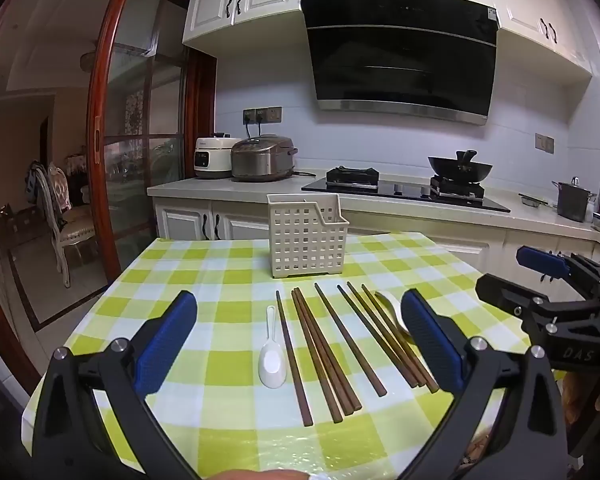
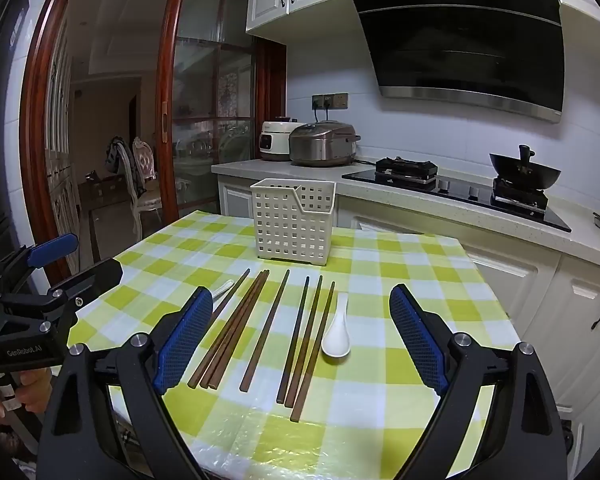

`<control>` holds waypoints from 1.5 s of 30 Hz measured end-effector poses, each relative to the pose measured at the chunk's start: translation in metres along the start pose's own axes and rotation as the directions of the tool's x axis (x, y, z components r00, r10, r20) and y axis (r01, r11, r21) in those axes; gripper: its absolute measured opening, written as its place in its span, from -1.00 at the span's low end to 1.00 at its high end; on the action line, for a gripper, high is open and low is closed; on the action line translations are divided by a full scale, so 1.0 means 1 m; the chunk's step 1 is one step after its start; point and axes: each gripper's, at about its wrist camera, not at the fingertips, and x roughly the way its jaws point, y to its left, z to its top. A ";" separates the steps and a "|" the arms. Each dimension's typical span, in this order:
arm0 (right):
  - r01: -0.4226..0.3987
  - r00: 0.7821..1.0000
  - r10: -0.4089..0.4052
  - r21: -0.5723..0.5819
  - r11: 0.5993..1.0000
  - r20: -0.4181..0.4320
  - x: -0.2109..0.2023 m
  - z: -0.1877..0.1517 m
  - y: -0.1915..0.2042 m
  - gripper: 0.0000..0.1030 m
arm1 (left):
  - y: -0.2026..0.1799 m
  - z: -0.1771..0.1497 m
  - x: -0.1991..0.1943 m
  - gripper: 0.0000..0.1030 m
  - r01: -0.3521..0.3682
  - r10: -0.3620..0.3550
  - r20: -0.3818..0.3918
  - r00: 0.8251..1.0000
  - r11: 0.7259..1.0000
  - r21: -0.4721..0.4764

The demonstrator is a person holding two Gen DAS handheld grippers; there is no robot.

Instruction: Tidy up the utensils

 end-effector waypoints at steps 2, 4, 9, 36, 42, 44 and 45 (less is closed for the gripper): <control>0.000 1.000 0.000 0.001 1.000 -0.001 0.001 0.000 0.000 0.64 | 0.000 0.000 0.000 0.92 -0.001 0.001 -0.002 1.000 1.000 -0.003; 0.000 1.000 0.000 0.000 1.000 -0.003 0.002 0.000 0.000 0.64 | 0.000 0.000 0.000 0.92 -0.002 0.002 -0.003 1.000 1.000 -0.004; 0.001 1.000 -0.001 0.002 1.000 0.002 0.000 -0.001 0.000 0.64 | -0.003 -0.003 0.000 0.92 -0.005 0.005 -0.007 1.000 1.000 -0.001; -0.006 1.000 0.006 0.017 1.000 -0.009 0.002 -0.003 -0.001 0.64 | 0.001 -0.007 0.007 0.92 0.009 -0.009 -0.033 0.999 1.000 -0.008; -0.008 1.000 0.008 0.020 1.000 -0.009 0.002 -0.003 -0.001 0.64 | -0.002 -0.007 0.007 0.92 0.022 -0.022 -0.029 0.999 1.000 -0.001; -0.007 1.000 0.007 0.021 1.000 -0.011 0.002 -0.003 -0.002 0.64 | -0.002 -0.007 0.006 0.92 0.024 -0.024 -0.030 0.999 1.000 0.002; -0.008 1.000 0.008 0.021 1.000 -0.010 0.002 -0.003 -0.001 0.64 | -0.003 -0.007 0.007 0.92 0.025 -0.025 -0.031 0.999 1.000 0.002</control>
